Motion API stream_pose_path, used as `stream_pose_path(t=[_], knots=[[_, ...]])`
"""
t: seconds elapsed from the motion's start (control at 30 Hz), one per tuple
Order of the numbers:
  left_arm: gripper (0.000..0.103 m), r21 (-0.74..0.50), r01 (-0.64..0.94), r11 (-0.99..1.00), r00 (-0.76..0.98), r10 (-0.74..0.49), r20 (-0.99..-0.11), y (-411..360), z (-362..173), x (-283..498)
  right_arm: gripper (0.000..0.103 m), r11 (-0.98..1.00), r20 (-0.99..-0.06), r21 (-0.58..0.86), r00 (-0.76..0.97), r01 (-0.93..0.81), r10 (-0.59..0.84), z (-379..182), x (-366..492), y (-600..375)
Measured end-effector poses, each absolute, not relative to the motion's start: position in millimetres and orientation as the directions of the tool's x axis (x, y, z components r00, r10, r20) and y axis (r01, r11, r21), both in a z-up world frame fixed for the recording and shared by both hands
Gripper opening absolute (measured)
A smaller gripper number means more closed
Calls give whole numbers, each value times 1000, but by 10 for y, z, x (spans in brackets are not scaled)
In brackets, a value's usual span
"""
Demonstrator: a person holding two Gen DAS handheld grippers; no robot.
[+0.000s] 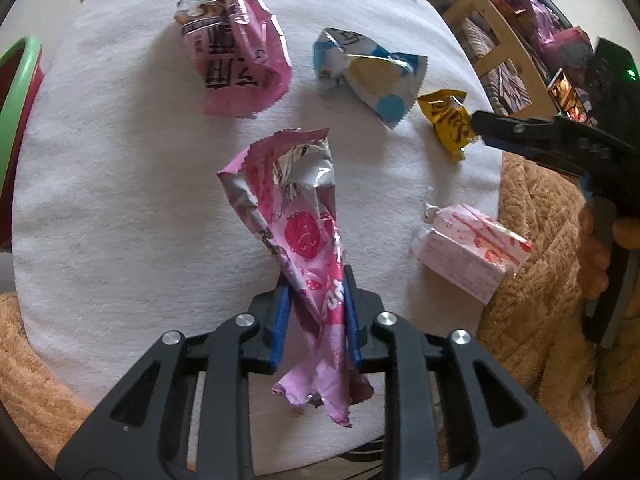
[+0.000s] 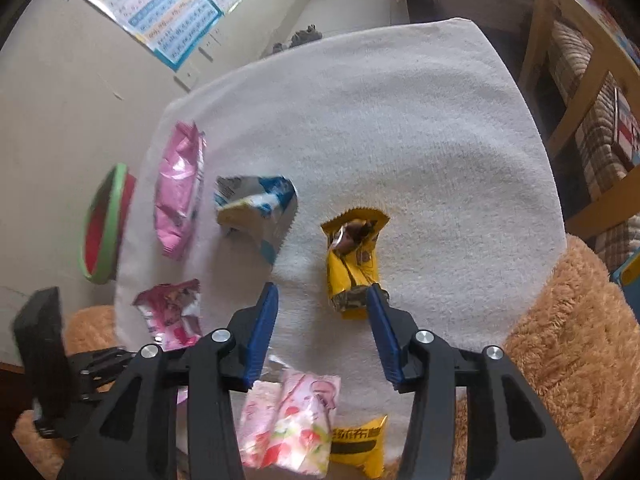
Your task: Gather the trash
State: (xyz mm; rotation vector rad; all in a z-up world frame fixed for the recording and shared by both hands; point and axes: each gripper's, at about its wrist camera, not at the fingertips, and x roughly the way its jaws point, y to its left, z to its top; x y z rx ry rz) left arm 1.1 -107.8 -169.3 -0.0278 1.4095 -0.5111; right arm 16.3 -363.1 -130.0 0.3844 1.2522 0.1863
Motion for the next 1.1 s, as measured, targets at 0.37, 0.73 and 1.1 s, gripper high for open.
stream_pose_path(t=[0.37, 0.73, 1.1], knots=[[47, -336, 304, 891, 66, -372, -926, -1111, -1731, 61, 46, 941, -905, 319, 332, 114, 267, -1403, 213, -3616], [55, -335, 312, 889, 48, -367, -929, -1176, -1777, 35, 22, 947, -913, 305, 313, 104, 260, -1525, 243, -3557], [55, -342, 311, 887, 42, -372, -927, -1206, -1807, 36, 11, 948, -911, 307, 316, 89, 265, -1514, 232, -3540]])
